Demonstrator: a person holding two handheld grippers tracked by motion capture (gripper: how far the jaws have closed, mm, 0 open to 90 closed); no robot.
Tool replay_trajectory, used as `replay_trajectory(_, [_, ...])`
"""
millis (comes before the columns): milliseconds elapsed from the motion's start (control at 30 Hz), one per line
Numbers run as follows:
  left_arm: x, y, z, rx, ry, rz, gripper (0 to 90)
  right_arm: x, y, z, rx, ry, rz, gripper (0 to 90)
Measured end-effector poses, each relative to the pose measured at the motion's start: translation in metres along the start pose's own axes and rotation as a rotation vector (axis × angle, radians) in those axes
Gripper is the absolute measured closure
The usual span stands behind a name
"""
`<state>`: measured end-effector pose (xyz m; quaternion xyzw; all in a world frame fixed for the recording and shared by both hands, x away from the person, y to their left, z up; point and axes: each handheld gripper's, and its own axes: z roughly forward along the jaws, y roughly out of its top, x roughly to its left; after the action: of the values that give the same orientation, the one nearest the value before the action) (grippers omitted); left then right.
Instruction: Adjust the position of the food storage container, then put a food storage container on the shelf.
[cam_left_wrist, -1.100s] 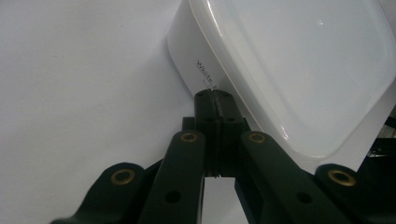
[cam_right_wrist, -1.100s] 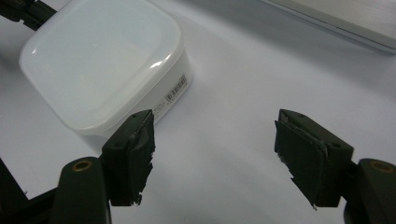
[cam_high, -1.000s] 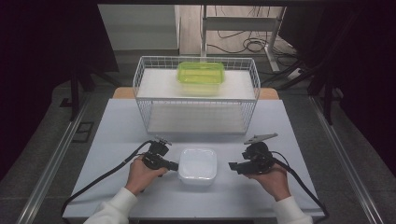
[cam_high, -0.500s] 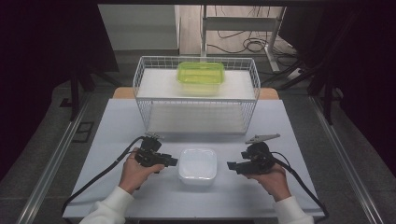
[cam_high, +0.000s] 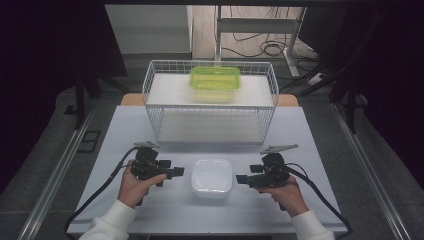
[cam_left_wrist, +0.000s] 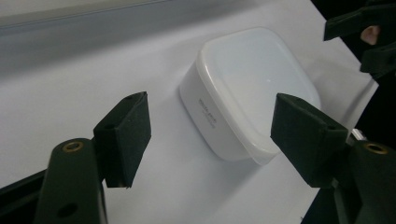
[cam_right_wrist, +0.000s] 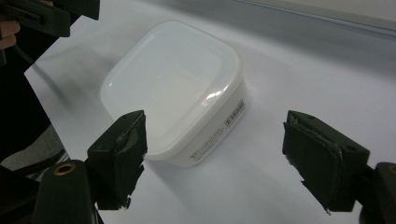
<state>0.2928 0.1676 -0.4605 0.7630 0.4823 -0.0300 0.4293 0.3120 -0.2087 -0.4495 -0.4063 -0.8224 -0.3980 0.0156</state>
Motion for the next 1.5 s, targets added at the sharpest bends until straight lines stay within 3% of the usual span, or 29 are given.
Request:
replay_trajectory(200, [-0.002,-0.001,0.001,-0.009,0.013,-0.009,28.2,0.000,-0.002,0.006,0.014,-0.007,0.013,22.8])
replay_trajectory(433, [-0.005,-0.004,0.007,0.012,0.017,-0.025,29.1,0.000,-0.001,0.011,0.017,-0.012,0.032,24.4])
replay_trajectory(600, [-0.006,-0.003,0.015,0.033,-0.003,-0.063,31.3,-0.002,0.000,0.018,0.005,0.016,0.079,27.4])
replay_trajectory(900, [-0.004,-0.002,0.033,0.074,-0.055,-0.133,35.7,-0.002,-0.001,0.026,0.017,0.027,0.112,31.9])
replay_trajectory(1167, [-0.001,-0.002,0.040,0.083,-0.079,-0.168,37.7,-0.005,-0.001,0.033,0.023,0.014,0.156,32.3])
replay_trajectory(1500, [0.004,-0.002,0.048,0.103,-0.119,-0.208,43.0,-0.007,-0.002,0.041,0.030,0.052,0.212,40.5])
